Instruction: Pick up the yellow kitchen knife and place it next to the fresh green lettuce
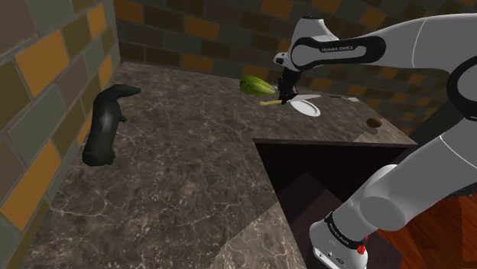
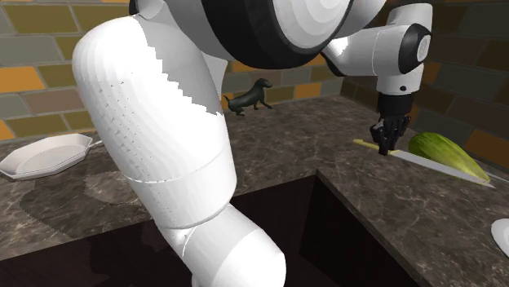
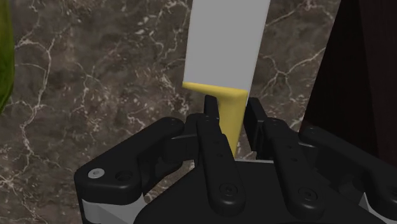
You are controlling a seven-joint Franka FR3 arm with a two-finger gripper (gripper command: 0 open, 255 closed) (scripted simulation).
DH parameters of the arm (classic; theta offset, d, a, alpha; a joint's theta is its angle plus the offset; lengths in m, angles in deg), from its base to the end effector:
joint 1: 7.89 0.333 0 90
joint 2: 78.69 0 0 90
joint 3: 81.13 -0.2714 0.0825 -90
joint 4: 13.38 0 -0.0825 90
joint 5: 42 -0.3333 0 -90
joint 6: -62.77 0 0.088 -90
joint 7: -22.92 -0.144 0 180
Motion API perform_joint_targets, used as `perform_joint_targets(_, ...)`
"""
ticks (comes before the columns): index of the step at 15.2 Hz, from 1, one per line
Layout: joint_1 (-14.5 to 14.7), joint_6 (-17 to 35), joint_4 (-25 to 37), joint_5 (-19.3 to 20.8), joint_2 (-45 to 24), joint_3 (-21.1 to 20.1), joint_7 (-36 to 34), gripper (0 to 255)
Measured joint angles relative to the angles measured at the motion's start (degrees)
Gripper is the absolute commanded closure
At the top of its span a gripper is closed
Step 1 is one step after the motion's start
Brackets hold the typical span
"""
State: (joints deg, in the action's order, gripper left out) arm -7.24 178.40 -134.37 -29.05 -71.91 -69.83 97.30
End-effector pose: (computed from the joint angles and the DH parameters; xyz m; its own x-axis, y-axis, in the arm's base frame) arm 0.4681 -0.1101 0.4096 0.3538 0.9196 -0.1709 0.9353 -0.3481 0.0631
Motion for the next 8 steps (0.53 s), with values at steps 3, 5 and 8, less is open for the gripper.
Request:
perform_joint_targets(3, -0.04, 2.41, -1.69, 0.12, -0.76, 0.08, -0.41, 255)
perform_joint_targets(5, -0.06, 3.89, -2.79, 0.22, -1.17, 0.11, -0.69, 255)
perform_joint_targets(8, -0.16, 6.13, -4.33, 0.37, -1.87, 0.23, -0.99, 255)
